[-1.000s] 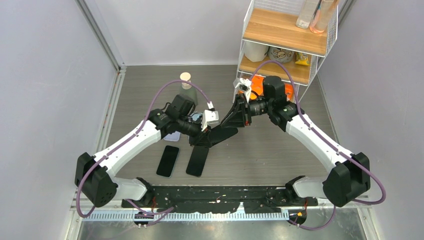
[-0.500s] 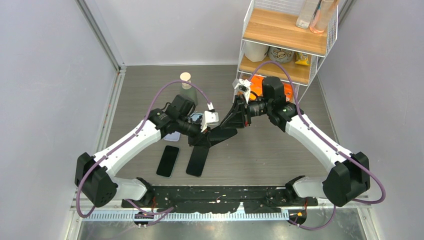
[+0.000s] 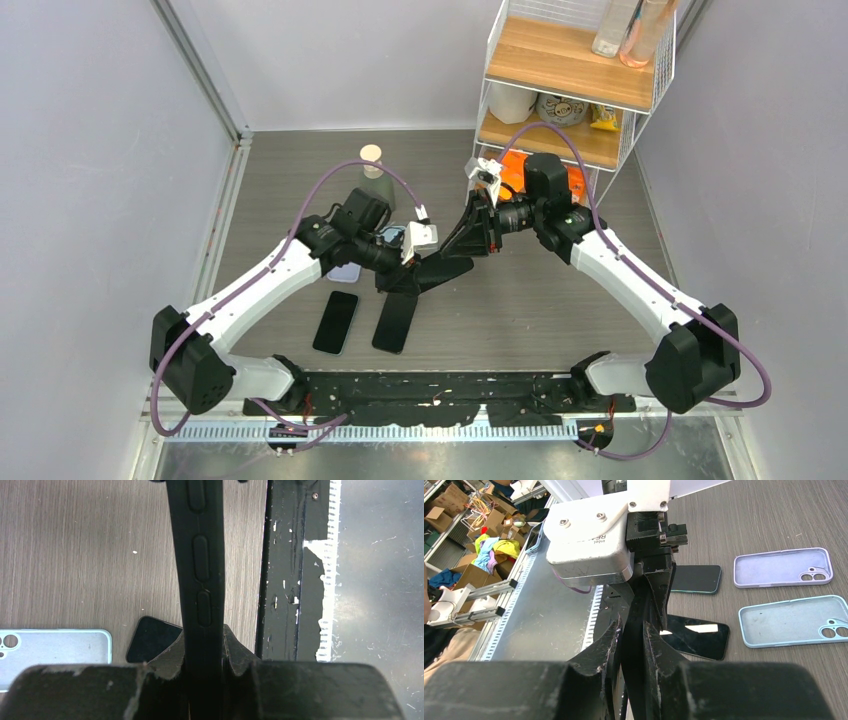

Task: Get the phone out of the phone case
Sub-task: Remove the phone case from the phone.

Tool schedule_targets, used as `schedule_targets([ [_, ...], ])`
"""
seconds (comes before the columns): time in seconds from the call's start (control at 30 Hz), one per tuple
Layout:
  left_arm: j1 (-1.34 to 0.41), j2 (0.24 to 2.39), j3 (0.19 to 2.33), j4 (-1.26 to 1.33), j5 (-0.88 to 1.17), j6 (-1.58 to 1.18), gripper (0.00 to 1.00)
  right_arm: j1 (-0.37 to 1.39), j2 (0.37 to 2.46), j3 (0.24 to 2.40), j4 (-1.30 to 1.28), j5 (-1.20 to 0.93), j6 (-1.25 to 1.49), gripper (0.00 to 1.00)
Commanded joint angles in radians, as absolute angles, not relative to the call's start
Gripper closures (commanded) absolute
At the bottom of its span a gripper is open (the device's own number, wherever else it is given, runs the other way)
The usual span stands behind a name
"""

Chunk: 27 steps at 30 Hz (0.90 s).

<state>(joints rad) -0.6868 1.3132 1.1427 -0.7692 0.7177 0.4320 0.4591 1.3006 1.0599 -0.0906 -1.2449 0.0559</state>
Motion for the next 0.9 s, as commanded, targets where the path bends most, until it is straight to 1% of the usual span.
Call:
schedule_targets([
  [0.0, -0.709, 1.287, 1.183, -0.786, 0.724, 0.521, 1.0, 0.449, 1.304, 1.065, -0.053, -1.261, 0.109, 0.93],
  [0.13, -0.722, 1.28, 1.172, -0.775, 0.704, 0.528, 1.0, 0.449, 1.326, 1.061, -0.017, -1.281, 0.146, 0.9],
  [0.17, -0.725, 1.279, 1.168, -0.775, 0.702, 0.529, 1.0, 0.449, 1.33, 1.06, -0.011, -1.283, 0.154, 0.86],
  [0.23, -0.727, 1.277, 1.164, -0.774, 0.7, 0.529, 1.0, 0.449, 1.333, 1.059, -0.009, -1.285, 0.155, 0.83],
  [0.3, -0.727, 1.277, 1.164, -0.773, 0.701, 0.528, 1.0, 0.449, 1.333, 1.059, -0.007, -1.285, 0.156, 0.82],
  [0.33, -0.727, 1.277, 1.162, -0.773, 0.701, 0.528, 1.0, 0.449, 1.334, 1.058, -0.007, -1.285, 0.157, 0.82],
  [0.4, -0.727, 1.277, 1.161, -0.769, 0.702, 0.529, 1.0, 0.449, 1.336, 1.057, -0.006, -1.287, 0.157, 0.87],
  [0.47, -0.729, 1.276, 1.159, -0.767, 0.701, 0.53, 1.0, 0.45, 1.34, 1.057, -0.006, -1.292, 0.157, 0.94],
  [0.57, -0.742, 1.272, 1.15, -0.762, 0.663, 0.542, 1.0, 0.45, 1.345, 1.056, -0.006, -1.304, 0.164, 0.95],
  [0.87, -0.855, 1.215, 1.089, -0.681, 0.394, 0.592, 1.0, 0.45, 1.411, 1.023, 0.163, -1.35, 0.304, 0.95],
])
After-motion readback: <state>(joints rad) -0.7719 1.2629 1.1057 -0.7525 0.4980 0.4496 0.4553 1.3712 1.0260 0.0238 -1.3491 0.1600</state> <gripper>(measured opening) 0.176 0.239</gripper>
